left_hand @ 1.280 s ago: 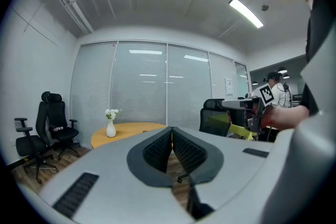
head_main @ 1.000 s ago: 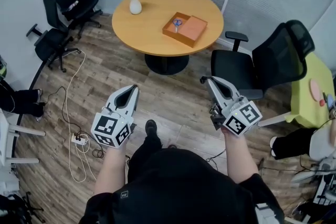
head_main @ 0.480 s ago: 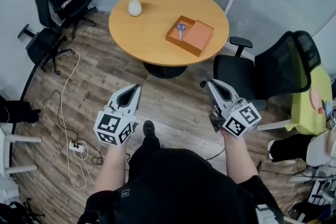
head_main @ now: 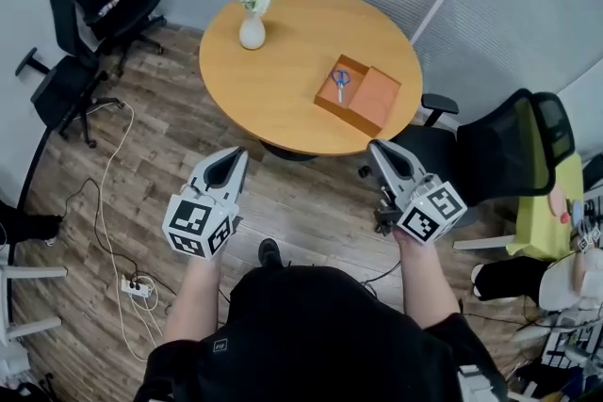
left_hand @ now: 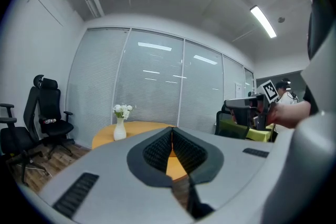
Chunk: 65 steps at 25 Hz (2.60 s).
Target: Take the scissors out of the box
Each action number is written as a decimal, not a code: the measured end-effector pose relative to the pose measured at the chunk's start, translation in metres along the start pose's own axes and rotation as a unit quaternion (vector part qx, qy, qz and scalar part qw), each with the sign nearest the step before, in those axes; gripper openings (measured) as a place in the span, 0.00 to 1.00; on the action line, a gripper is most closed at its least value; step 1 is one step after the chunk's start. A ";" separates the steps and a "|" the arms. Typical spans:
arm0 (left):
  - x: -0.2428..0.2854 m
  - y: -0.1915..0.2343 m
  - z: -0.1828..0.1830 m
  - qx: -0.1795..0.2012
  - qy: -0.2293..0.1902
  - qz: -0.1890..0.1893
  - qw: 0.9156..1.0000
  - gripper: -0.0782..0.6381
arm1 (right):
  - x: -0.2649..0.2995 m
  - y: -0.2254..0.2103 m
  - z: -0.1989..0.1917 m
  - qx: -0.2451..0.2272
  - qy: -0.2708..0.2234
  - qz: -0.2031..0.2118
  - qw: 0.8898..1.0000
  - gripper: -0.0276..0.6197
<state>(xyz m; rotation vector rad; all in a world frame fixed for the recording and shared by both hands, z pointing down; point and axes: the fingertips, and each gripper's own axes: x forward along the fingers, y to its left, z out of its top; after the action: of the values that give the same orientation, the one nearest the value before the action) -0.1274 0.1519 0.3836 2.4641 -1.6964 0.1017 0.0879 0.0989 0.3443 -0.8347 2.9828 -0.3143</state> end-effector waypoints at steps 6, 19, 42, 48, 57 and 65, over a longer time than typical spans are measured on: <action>0.016 0.038 0.006 -0.002 -0.002 -0.007 1.000 0.13 | 0.040 -0.005 0.005 0.000 0.001 -0.005 1.000 0.10; 0.097 0.056 0.006 -0.001 0.031 -0.019 0.999 0.13 | 0.084 -0.086 0.005 0.035 -0.005 -0.011 0.999 0.10; 0.329 0.082 0.035 0.011 0.080 -0.013 0.997 0.13 | 0.164 -0.325 0.007 0.108 -0.004 -0.006 0.994 0.10; 0.358 0.071 0.058 0.031 0.063 -0.024 0.997 0.13 | 0.167 -0.349 0.027 0.085 -0.012 -0.009 0.996 0.10; 0.375 0.091 0.062 0.038 0.059 -0.041 0.997 0.13 | 0.187 -0.346 0.022 0.065 0.008 -0.028 0.997 0.10; 0.390 0.133 0.072 0.044 0.038 -0.072 0.996 0.13 | 0.220 -0.348 0.018 0.024 0.033 -0.097 0.994 0.10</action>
<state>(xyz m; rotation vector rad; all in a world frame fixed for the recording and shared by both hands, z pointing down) -0.1136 -0.2664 0.3783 2.5998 -1.5108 0.2559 0.0786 -0.3088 0.4029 -1.1326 2.9446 -0.4258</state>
